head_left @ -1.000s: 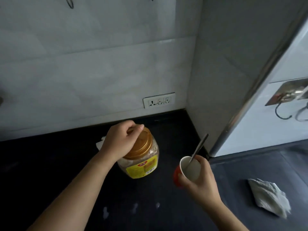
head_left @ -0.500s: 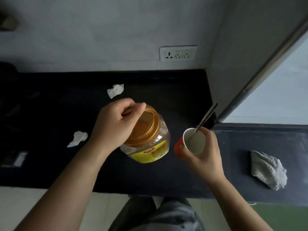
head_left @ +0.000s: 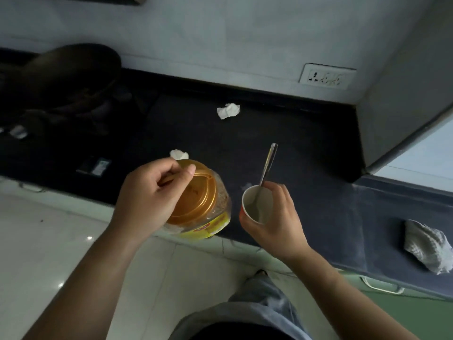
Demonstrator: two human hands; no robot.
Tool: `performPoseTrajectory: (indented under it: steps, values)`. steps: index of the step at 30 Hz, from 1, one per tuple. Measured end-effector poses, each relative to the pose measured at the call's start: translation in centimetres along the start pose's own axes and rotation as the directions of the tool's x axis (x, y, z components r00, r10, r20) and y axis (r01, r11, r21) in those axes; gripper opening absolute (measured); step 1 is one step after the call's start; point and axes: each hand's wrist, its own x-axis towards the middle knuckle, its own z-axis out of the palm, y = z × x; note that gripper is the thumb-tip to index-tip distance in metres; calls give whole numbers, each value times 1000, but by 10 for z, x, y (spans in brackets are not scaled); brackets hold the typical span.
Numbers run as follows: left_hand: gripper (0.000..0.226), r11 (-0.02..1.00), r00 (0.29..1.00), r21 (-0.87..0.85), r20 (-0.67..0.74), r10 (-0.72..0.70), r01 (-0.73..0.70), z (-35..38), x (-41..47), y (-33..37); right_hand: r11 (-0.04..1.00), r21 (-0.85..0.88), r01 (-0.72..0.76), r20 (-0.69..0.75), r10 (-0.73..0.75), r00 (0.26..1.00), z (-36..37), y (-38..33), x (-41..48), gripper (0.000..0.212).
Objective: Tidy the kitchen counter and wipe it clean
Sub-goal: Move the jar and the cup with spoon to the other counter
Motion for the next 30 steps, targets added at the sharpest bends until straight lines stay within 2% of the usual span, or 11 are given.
performPoseTrajectory:
  steps: [7, 13, 16, 20, 22, 25, 28, 30]
  values:
    - [27, 962, 953, -27, -131, -271, 270, -92, -120, -94, 992, 3, 122, 206, -120, 971, 112, -95, -75, 62]
    - [11, 889, 866, 48, -253, -431, 456, -169, -206, -164, 981, 12, 191, 418, -179, 891, 200, -155, -121, 58]
    - [13, 847, 821, 96, -327, -469, 522, -204, -231, -188, 974, 36, 226, 503, -213, 838, 236, -179, -130, 54]
    - [12, 797, 735, 14, -397, -550, 604, -237, -252, -219, 961, 64, 269, 599, -253, 760, 283, -209, -134, 56]
    - [15, 767, 681, -74, -412, -606, 637, -251, -257, -238, 955, 87, 282, 601, -276, 750, 307, -221, -131, 57]
    - [18, 715, 605, -183, -419, -677, 674, -273, -249, -271, 931, 117, 345, 633, -338, 697, 342, -241, -116, 56]
    - [22, 686, 563, -221, -430, -706, 693, -304, -225, -311, 942, 126, 311, 661, -313, 682, 387, -264, -91, 58]
    - [21, 681, 562, -232, -416, -715, 694, -329, -202, -335, 940, 126, 316, 679, -314, 663, 425, -283, -69, 60]
